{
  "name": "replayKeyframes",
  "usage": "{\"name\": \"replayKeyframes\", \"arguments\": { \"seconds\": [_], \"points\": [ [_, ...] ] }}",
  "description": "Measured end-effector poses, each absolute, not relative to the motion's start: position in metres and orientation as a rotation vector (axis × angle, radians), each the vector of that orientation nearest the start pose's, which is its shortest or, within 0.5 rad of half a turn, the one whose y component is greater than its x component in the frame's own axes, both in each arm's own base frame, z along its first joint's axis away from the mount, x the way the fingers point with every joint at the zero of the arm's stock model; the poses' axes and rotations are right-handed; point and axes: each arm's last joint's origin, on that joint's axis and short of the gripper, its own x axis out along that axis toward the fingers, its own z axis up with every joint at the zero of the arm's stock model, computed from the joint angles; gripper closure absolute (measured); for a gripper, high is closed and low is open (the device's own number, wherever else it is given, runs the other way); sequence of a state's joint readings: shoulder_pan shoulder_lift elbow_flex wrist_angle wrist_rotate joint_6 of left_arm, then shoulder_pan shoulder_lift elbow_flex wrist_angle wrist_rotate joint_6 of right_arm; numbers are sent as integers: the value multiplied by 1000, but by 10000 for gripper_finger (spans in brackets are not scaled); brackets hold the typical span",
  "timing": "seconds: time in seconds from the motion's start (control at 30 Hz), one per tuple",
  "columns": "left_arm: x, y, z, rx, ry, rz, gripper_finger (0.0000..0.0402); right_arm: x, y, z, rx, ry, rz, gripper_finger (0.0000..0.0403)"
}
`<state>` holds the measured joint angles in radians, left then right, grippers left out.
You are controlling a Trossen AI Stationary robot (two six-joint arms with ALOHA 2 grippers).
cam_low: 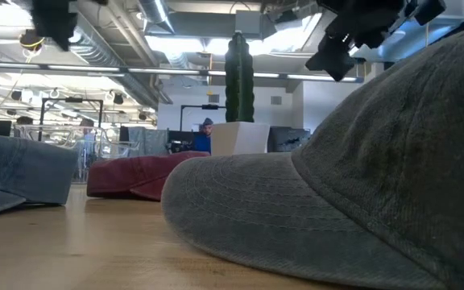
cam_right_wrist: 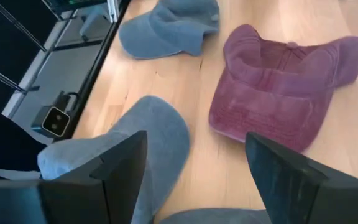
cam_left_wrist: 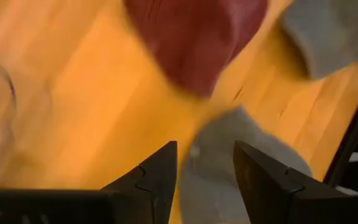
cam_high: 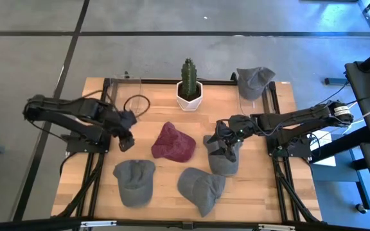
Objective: Pick & Place hat
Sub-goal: Put the gray cap into the right transparent bin
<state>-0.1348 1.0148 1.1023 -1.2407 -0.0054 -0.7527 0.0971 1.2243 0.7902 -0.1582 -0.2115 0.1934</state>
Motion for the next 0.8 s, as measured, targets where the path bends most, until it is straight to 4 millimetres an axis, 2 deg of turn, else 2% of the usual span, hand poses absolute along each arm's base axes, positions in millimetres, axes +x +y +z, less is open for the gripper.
{"name": "replayKeyframes", "arguments": {
  "seconds": [0.17, 0.33, 0.47, 0.6, 0.8],
  "points": [
    [160, -34, 311, -600, 1254, 369, 256, 256, 31, 250, 180, 615, 254, 132],
    [163, -49, 306, -628, 1323, 325, 243, 256, 31, 250, 175, 612, 256, 132],
    [162, -61, 300, -648, 1426, 343, 200, 256, 31, 250, 154, 609, 263, 132],
    [168, -69, 291, -629, 1411, 527, 150, 256, 31, 250, 146, 600, 265, 132],
    [175, -79, 280, -639, 1466, 582, 122, 256, 31, 250, 148, 600, 265, 132]
  ]
}}
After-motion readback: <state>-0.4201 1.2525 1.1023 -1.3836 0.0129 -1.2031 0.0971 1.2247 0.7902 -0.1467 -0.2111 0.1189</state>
